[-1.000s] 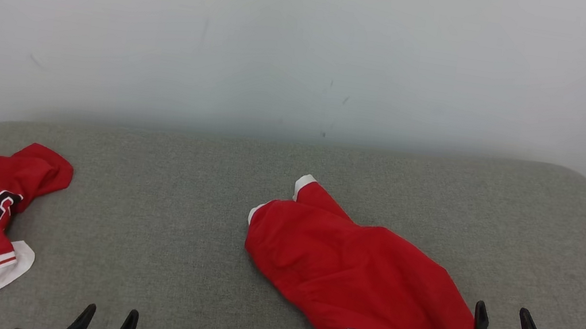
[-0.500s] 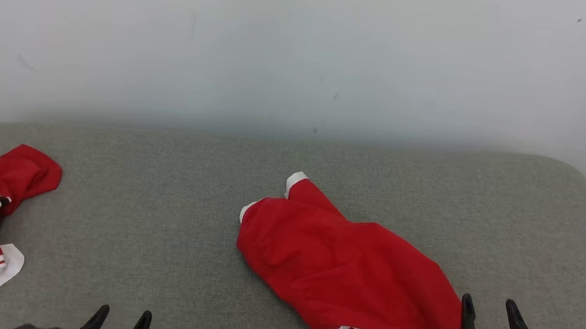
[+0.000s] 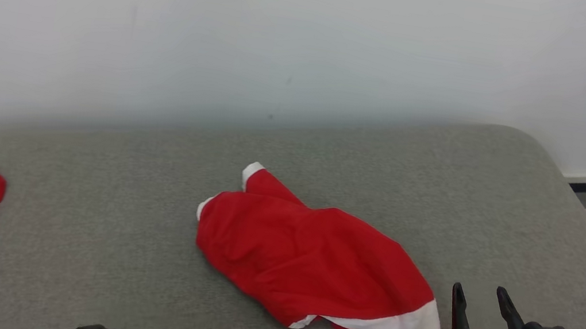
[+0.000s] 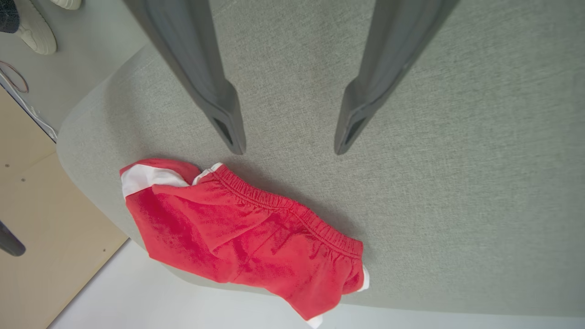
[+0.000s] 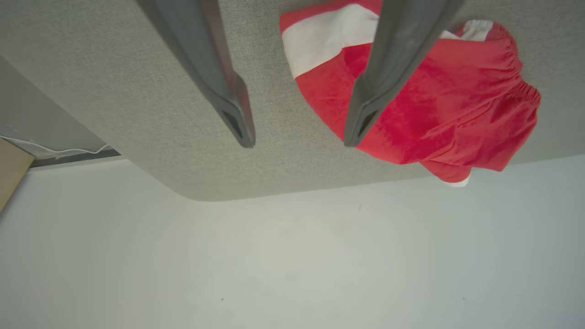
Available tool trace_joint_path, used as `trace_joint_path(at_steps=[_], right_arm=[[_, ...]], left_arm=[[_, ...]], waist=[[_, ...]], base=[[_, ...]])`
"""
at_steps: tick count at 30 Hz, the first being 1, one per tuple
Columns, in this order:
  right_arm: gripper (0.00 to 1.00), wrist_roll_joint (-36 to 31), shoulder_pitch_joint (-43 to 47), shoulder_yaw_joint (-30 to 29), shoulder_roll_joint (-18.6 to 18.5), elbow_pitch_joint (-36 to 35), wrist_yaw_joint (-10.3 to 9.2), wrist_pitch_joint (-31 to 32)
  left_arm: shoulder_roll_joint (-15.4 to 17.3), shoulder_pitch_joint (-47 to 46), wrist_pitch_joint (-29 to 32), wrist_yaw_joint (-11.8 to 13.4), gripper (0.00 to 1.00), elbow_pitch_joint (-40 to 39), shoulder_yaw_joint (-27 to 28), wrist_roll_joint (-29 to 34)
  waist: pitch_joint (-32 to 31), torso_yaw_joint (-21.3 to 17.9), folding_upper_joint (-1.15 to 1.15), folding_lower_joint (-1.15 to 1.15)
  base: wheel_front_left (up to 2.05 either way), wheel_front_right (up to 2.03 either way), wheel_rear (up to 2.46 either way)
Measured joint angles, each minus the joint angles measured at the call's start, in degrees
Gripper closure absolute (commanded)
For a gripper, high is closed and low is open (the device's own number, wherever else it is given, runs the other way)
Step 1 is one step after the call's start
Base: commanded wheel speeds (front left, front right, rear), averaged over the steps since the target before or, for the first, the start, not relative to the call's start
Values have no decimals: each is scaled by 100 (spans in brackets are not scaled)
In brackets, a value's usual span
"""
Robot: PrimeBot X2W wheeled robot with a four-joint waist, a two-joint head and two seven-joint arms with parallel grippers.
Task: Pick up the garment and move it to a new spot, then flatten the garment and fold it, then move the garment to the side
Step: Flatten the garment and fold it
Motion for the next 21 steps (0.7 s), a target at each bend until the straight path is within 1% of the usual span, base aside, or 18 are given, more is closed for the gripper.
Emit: trace_joint_path(at_steps=[4,7,9,10,11,12,13,16,17,18,19,21], right_arm=[[0,-14,-54,1,-71,-20,30,9],[0,-77,-54,3,-114,-83,31,49],[0,-88,-54,11,-121,-124,31,51],[0,-113,-53,37,-131,-201,32,56],[0,-113,-53,37,-131,-201,32,56],[0,-113,-49,38,-134,-223,32,64],[0,-113,-49,38,-134,-223,32,64],[0,-113,-46,37,-162,-268,35,104],[0,-113,-46,34,-180,-314,40,107],[0,-113,-46,34,-180,-314,40,107],[0,-113,-47,27,-180,-342,40,108],[0,-113,-50,21,-180,-365,40,111]], left_arm=[[-204,-190,100,-79,0,378,-160,-49],[-359,-388,189,-243,0,645,-321,-80],[-419,-455,198,-274,0,739,-356,-94],[-478,-591,291,-324,0,951,-423,-93],[-478,-591,291,-324,0,951,-423,-93],[-545,-745,358,-352,0,1172,-460,-93],[-545,-745,358,-352,0,1172,-460,-93],[-662,-959,404,-367,0,1438,-481,-93],[-758,-1099,434,-346,0,1623,-468,-93],[-758,-1099,434,-346,0,1623,-468,-93],[-790,-1250,506,-303,0,1837,-483,-69],[-808,-1387,541,-164,0,2049,-441,-38]], waist=[[34,-261,0,0],[67,-474,0,0],[81,-548,0,0],[113,-692,0,0],[113,-692,0,0],[154,-838,0,0],[154,-838,0,0],[234,-1043,0,0],[303,-1166,0,0],[303,-1166,0,0],[388,-1270,0,0],[484,-1351,0,0]], base=[[0,0,0],[0,0,0],[0,0,0],[0,0,0],[0,0,0],[0,0,0],[0,0,0],[0,0,0],[0,0,0],[0,0,0],[0,0,0],[0,0,0]])
